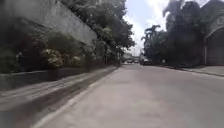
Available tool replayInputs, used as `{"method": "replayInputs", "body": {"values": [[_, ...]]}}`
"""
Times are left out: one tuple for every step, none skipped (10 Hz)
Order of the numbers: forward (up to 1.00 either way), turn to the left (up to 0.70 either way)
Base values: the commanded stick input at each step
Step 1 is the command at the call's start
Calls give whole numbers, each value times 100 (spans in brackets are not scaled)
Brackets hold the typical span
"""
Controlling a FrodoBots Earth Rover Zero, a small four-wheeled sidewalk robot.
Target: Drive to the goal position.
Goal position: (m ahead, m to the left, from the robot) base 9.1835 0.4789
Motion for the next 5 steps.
{"method": "replayInputs", "body": {"values": [[100, -40], [100, -40], [100, -28], [100, -8], [100, -1]]}}
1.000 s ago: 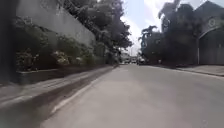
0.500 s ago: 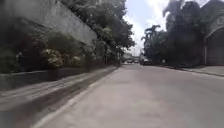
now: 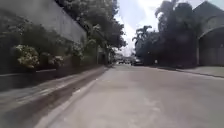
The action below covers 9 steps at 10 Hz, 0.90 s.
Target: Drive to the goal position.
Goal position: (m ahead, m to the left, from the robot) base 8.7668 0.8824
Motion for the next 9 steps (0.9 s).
{"method": "replayInputs", "body": {"values": [[100, 0], [100, 0], [100, 0], [100, 0], [100, 0], [100, 0], [100, 0], [100, 0], [100, 0]]}}
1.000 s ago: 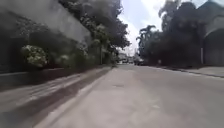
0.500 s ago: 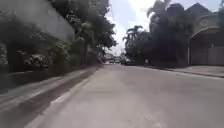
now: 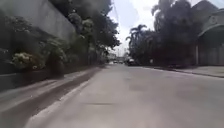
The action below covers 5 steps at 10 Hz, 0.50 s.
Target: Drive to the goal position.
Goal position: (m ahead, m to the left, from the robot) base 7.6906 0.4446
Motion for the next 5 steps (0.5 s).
{"method": "replayInputs", "body": {"values": [[100, 0], [100, 0], [100, 0], [100, -2], [100, -16]]}}
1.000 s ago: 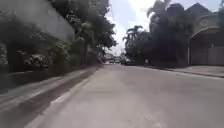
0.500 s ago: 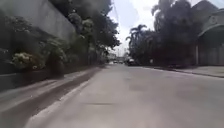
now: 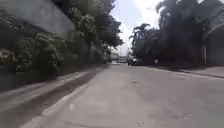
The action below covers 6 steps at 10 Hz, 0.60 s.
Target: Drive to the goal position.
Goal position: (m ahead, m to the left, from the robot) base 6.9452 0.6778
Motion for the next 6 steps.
{"method": "replayInputs", "body": {"values": [[100, -36], [100, -40], [100, -40], [100, -25], [100, -4], [100, 0]]}}
